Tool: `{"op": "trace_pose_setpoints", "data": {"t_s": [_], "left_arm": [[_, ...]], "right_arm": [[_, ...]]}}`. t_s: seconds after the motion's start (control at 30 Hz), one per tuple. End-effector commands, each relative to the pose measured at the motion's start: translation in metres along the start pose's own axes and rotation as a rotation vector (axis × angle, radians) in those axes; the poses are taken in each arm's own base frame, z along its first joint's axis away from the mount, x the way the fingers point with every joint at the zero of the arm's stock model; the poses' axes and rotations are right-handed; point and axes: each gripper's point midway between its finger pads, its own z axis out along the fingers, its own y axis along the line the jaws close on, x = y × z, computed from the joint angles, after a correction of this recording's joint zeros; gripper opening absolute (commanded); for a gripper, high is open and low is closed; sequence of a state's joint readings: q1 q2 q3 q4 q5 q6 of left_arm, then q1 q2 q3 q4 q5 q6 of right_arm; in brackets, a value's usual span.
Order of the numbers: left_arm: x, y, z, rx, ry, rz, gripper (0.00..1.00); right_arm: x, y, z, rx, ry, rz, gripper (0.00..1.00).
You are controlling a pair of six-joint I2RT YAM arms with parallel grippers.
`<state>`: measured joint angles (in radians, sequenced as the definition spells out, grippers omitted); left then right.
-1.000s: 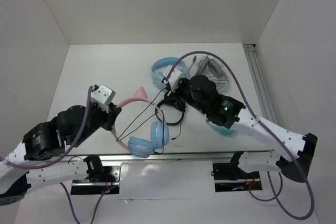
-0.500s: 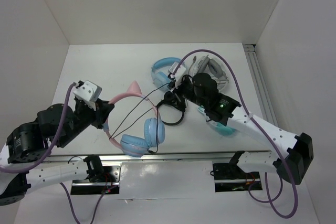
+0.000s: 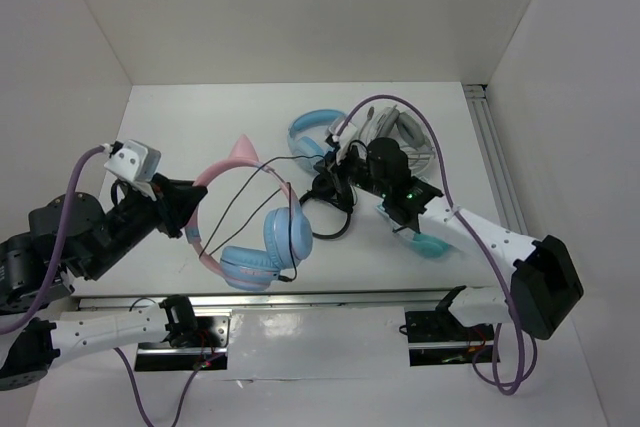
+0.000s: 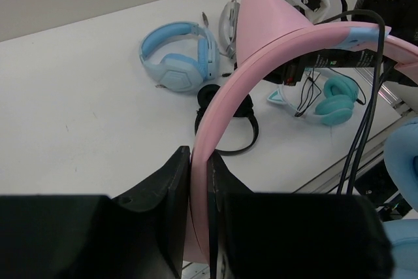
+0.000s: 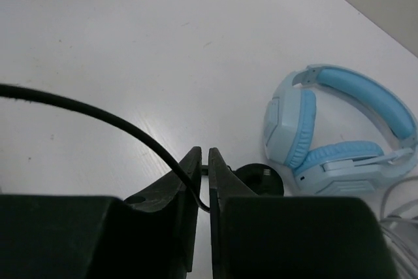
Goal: Wrap the headphones
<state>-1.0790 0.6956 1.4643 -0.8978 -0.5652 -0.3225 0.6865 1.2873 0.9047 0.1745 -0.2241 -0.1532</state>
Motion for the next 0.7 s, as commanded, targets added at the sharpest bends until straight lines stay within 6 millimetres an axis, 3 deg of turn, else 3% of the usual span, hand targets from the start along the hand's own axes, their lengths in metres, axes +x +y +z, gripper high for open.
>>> {"op": "trace_pose_setpoints", "data": {"t_s": [0.0,0.17,0.3,0.33,0.37,0.4,0.43,0.47,0.5,0.53,0.6,0.67], "left_arm": [[-0.036,-0.007,-0.005,0.023,-0.118,-0.146,0.0],[-0.044,0.003,-0.007,-0.034,-0.161,-0.226,0.0],[-0.053,0.025,-0.017,-0.131,-0.229,-0.35,0.0],[-0.057,0.03,-0.021,-0.145,-0.259,-0.385,0.0],[-0.059,0.036,-0.025,-0.164,-0.277,-0.414,0.0],[-0.062,0.042,-0.028,-0.182,-0.308,-0.455,0.0],[-0.06,0.043,-0.026,-0.195,-0.313,-0.47,0.0],[-0.064,0.043,-0.029,-0.187,-0.329,-0.492,0.0],[-0.061,0.045,-0.027,-0.203,-0.327,-0.488,0.0],[-0.062,0.048,-0.028,-0.22,-0.338,-0.522,0.0],[-0.06,0.049,-0.025,-0.237,-0.334,-0.536,0.0],[-0.056,0.051,-0.024,-0.258,-0.333,-0.576,0.0]], "right_arm": [[-0.013,0.009,0.006,-0.053,-0.103,0.031,0.14],[-0.007,0.013,0.01,-0.071,-0.134,0.062,0.03],[0.007,0.021,0.011,-0.101,-0.121,0.112,0.0],[0.012,0.029,0.011,-0.117,-0.115,0.123,0.0],[0.005,0.033,0.006,-0.116,-0.141,0.114,0.0],[0.006,0.048,0.005,-0.13,-0.138,0.123,0.0],[0.01,0.056,0.003,-0.127,-0.132,0.123,0.0],[0.002,0.063,-0.001,-0.121,-0.152,0.117,0.0],[0.003,0.082,-0.002,-0.145,-0.149,0.113,0.0],[0.007,0.084,-0.002,-0.119,-0.14,0.114,0.0],[-0.002,0.097,-0.004,-0.131,-0.171,0.1,0.0],[-0.006,0.118,-0.006,-0.16,-0.18,0.095,0.0]]}}
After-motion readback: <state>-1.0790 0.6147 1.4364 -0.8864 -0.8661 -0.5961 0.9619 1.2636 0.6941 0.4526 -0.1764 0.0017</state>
